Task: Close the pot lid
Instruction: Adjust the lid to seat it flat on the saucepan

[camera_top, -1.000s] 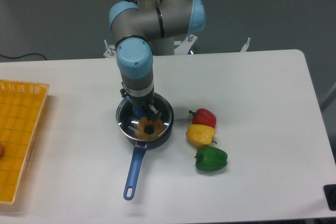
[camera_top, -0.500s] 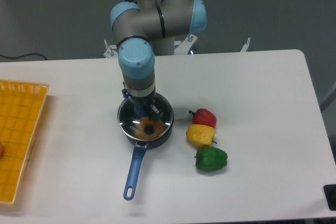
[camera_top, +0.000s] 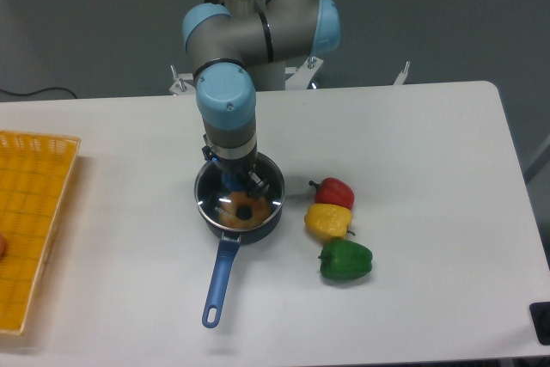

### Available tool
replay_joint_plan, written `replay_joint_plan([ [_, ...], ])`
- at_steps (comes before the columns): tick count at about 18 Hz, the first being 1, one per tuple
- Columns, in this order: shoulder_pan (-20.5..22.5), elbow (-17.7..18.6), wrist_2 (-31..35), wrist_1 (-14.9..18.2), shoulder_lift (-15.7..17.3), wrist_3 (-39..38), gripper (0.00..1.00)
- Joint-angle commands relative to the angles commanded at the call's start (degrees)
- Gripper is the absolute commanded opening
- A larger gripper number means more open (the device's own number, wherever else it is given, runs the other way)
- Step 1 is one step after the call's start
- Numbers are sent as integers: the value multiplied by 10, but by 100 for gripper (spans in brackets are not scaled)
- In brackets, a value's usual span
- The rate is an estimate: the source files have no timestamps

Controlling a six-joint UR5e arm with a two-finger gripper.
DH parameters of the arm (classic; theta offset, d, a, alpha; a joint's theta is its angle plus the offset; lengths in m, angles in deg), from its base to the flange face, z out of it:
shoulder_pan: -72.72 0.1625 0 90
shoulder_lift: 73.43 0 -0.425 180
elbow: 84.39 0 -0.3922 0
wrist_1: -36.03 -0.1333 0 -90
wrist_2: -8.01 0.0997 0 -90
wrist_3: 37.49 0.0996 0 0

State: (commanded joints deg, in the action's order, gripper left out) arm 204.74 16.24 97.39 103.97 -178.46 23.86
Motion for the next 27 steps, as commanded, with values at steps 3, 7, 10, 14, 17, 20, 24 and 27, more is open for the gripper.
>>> replay_joint_plan([
  [3,0,0,1,-4,-3,-1,53],
  [7,0,0,1,-5,-5,-2,53],
  [10,0,0,2,-5,-5,-2,53],
  [14,0,0,2,-6,-5,-2,53],
  [17,0,0,2,-7,-5,-3,53],
  [20,0,1,2,-7,-7,-3,53],
  [24,-1,0,3,-7,-10,-4,53],
  [27,-1,0,2,-7,-10,-4,53],
])
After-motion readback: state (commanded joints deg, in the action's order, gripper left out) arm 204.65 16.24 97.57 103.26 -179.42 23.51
